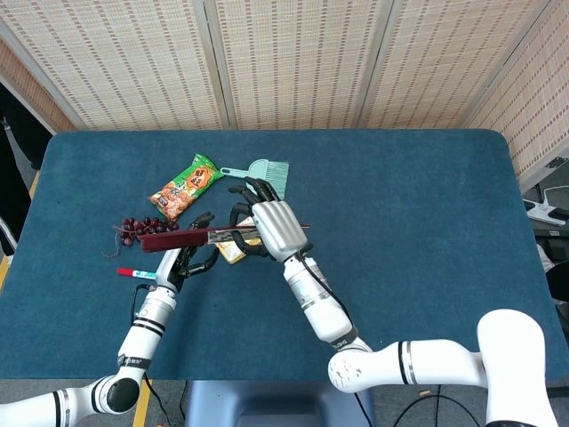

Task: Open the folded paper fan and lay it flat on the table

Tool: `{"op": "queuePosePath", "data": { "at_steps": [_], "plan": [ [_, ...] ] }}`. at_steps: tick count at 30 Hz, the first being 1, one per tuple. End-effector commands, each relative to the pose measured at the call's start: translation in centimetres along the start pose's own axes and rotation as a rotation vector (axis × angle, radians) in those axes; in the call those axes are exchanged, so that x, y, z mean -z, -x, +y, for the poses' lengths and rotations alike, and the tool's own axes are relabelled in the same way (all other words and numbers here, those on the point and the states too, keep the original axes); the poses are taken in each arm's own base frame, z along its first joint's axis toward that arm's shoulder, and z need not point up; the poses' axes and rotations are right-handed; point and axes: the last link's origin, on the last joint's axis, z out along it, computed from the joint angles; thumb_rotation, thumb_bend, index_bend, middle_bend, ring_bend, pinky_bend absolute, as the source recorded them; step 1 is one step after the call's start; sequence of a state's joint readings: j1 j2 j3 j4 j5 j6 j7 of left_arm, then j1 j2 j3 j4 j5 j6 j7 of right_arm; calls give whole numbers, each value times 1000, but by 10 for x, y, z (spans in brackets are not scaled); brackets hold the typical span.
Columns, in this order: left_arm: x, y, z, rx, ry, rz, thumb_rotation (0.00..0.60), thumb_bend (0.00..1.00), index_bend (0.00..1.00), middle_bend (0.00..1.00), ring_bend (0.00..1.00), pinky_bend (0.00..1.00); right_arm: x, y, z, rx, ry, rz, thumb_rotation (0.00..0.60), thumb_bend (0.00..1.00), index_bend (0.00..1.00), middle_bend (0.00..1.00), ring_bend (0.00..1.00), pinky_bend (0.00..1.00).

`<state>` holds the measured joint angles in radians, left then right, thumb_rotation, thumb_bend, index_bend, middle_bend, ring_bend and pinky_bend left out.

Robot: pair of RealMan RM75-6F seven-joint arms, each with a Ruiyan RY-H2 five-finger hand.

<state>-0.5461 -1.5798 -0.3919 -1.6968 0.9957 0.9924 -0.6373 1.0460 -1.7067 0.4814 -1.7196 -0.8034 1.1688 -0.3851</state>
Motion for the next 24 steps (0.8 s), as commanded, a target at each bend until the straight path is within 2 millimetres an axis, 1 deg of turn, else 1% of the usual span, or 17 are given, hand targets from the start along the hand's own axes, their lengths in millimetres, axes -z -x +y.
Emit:
{"op": "queuePosePath", "data": {
  "at_steps": [1,5,7,11,16,18,24],
  "plan": [
    [-2,1,1,-2,2,11,600,388,158,2,26,185,0,5,1,-4,8,-12,600,653,710,158,0,5],
    [-3,2,1,-5,6,21,600,389,179,0,26,182,1,7,2,-1,10,-17,600,653,710,158,0,4],
    [-2,4,2,9,6,25,600,389,212,0,26,181,-1,10,2,4,11,-11,600,655,710,158,0,5],
    [-4,4,1,13,2,38,600,380,306,0,31,181,-2,14,2,7,9,-8,600,657,710,158,0,4],
    [-5,4,0,28,0,57,600,382,474,31,36,179,-2,16,2,8,5,-2,600,657,710,158,0,4],
    [-5,4,0,41,-5,59,600,395,540,57,38,178,-2,16,2,18,3,3,600,657,710,158,0,4],
    [-6,1,2,42,-4,71,600,478,612,84,48,172,-1,17,3,23,4,5,600,657,710,158,0,5]
  ]
}}
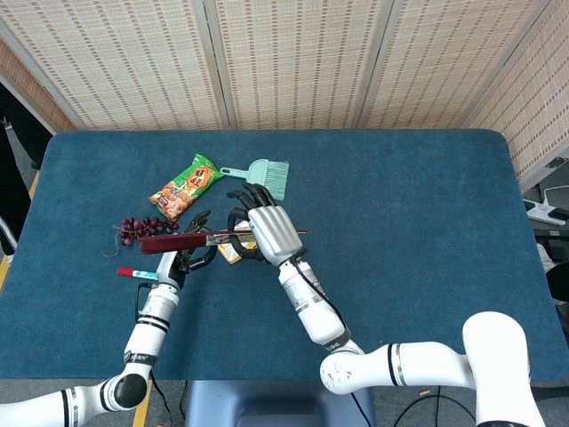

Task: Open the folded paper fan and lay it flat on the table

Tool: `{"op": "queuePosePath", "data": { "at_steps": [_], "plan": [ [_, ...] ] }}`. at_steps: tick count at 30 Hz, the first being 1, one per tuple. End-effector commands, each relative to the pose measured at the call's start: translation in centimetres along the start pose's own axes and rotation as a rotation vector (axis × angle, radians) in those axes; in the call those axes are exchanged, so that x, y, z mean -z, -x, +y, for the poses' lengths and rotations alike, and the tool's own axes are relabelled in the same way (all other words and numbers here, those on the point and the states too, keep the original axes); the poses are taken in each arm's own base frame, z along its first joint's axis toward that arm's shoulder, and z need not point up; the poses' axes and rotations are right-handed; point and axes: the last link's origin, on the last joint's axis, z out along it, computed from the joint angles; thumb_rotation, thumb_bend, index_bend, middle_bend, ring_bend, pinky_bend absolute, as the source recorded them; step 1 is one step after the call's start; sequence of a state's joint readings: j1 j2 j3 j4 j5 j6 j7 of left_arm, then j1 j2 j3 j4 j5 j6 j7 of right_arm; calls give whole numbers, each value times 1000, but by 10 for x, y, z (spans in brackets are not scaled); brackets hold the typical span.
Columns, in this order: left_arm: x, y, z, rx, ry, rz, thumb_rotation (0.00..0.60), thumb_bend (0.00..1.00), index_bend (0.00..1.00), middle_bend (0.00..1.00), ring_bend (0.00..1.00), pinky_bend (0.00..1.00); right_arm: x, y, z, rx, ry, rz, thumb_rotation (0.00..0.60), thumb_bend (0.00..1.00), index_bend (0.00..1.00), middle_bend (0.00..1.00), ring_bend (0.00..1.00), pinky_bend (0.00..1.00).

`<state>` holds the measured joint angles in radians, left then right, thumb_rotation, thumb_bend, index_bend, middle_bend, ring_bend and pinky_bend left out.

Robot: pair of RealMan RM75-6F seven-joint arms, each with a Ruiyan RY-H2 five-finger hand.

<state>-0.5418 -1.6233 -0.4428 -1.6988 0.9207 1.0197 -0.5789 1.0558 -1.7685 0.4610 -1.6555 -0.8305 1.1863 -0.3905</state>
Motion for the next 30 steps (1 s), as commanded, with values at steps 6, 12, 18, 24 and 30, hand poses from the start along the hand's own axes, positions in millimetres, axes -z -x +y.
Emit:
{"op": "queuePosePath", "data": {
  "at_steps": [6,12,18,24,30],
  "plan": [
    [-2,-5,-1,-1,1,30,600,572,674,130,55,172,-1,0,1,6,-1,7,600,657,710,158,0,4],
    [-5,-13,1,-17,25,73,600,646,753,219,72,173,-1,-9,6,4,4,25,600,656,710,158,0,5],
    [-9,-25,4,-60,58,124,600,675,780,255,89,173,1,-25,17,27,16,40,600,657,710,158,0,5],
    [-11,-45,11,-162,121,189,600,668,781,266,96,173,14,-43,32,48,13,29,600,657,705,158,0,8],
    [-11,-71,17,-370,221,262,600,662,782,271,96,172,35,-62,50,54,-11,15,600,657,705,158,0,8]
  ]
}}
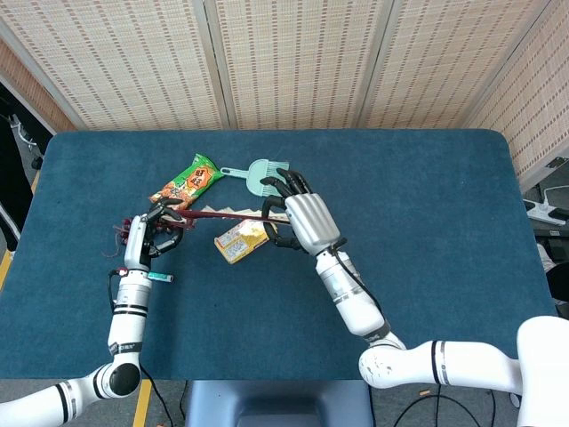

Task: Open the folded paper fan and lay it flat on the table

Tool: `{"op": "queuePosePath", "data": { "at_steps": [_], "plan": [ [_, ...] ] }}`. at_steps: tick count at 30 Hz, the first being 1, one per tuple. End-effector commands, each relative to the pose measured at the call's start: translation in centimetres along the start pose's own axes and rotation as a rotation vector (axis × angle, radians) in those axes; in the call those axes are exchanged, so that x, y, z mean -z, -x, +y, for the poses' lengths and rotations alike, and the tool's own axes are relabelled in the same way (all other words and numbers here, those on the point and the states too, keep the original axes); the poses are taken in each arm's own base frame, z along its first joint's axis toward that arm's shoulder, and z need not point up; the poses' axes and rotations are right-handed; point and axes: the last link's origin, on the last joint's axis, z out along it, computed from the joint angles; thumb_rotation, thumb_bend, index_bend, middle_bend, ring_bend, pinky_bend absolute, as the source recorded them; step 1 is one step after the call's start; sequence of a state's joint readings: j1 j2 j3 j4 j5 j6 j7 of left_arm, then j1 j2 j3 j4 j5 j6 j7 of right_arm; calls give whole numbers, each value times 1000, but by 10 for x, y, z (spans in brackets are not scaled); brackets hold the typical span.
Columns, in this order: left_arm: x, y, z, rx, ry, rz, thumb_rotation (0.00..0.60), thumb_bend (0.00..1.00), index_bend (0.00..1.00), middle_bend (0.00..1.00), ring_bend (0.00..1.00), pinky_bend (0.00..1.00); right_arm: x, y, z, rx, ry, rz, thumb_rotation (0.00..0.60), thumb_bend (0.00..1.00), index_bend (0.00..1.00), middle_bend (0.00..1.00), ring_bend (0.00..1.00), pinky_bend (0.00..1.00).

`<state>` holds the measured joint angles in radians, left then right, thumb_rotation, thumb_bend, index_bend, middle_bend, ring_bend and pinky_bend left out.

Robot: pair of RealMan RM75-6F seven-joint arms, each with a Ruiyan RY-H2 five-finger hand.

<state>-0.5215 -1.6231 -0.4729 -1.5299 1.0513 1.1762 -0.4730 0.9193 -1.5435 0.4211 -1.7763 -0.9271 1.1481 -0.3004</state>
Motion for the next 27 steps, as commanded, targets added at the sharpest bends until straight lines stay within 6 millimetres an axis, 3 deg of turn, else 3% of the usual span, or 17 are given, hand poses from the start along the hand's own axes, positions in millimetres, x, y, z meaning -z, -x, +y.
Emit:
{"op": "queuePosePath", "data": {
  "at_steps": [1,10,17,22,27],
  "plan": [
    [-3,-16,-2,-115,62,47,600,662,782,271,96,172,14,-8,12,12,-16,-24,600,657,705,158,0,8],
    [-8,-42,-9,-242,134,147,600,659,782,291,101,167,45,-23,37,190,-102,-2,600,657,704,158,0,9],
    [-12,-46,-16,-282,156,181,600,657,775,292,102,167,60,-22,45,257,-149,-6,600,657,704,158,0,9],
    [-18,-43,-12,-254,180,200,600,653,772,295,104,167,59,-25,40,298,-195,32,600,657,704,158,0,9],
    [-34,-31,13,-202,237,210,600,648,768,299,105,167,46,-37,29,384,-248,115,600,657,705,158,0,9]
  ]
}}
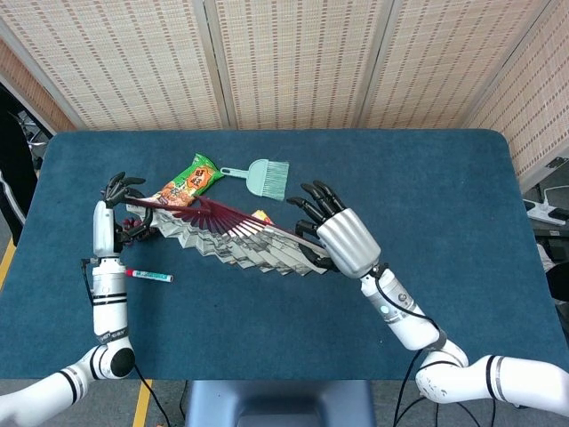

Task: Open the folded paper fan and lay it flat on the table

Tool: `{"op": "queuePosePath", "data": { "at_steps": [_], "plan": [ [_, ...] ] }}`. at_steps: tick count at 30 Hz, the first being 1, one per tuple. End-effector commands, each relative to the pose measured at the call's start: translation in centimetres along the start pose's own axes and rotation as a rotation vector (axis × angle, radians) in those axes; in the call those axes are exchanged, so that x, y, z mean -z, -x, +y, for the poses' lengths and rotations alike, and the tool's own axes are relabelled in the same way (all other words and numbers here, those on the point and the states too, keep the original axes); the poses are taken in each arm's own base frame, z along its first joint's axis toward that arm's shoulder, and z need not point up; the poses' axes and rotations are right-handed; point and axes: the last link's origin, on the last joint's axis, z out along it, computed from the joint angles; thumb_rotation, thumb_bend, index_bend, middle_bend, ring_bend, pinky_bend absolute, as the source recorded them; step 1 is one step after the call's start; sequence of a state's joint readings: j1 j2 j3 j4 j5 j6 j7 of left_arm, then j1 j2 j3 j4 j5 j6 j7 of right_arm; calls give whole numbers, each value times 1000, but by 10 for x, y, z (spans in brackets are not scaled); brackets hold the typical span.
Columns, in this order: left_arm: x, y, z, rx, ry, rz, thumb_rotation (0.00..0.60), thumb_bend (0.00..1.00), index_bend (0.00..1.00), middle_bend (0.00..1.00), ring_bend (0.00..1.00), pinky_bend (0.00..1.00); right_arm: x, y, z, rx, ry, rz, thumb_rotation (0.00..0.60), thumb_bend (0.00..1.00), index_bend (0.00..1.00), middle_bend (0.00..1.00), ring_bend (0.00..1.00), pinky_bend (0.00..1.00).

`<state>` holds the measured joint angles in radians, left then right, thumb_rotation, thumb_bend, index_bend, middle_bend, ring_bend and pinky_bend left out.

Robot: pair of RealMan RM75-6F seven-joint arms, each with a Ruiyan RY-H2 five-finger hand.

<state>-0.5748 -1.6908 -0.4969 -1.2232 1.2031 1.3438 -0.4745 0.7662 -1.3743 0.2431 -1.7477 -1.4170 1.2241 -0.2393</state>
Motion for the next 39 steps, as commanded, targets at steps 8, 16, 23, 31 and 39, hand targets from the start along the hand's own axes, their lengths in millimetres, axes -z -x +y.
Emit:
{"op": "queuePosePath", "data": {
  "at_steps": [8,16,23,31,39],
  "plan": [
    [-15,25,6,-15,0,-17,600,643,598,248,100,161,-28,-11,-11,270,-184,167,600,660,704,158,0,19],
    [2,34,-41,-186,-29,-90,600,637,473,191,66,156,-1,34,11,394,-282,109,600,660,704,158,0,27],
    [30,33,-69,-271,19,-136,600,636,415,163,53,149,38,61,22,401,-296,32,600,660,704,158,0,26],
    [64,29,-93,-353,65,-204,600,614,161,89,16,135,83,76,18,415,-309,-5,600,660,648,158,0,26],
    [88,28,-108,-366,74,-285,600,470,0,0,0,118,108,79,13,478,-232,-71,600,361,2,62,0,14]
  ]
}}
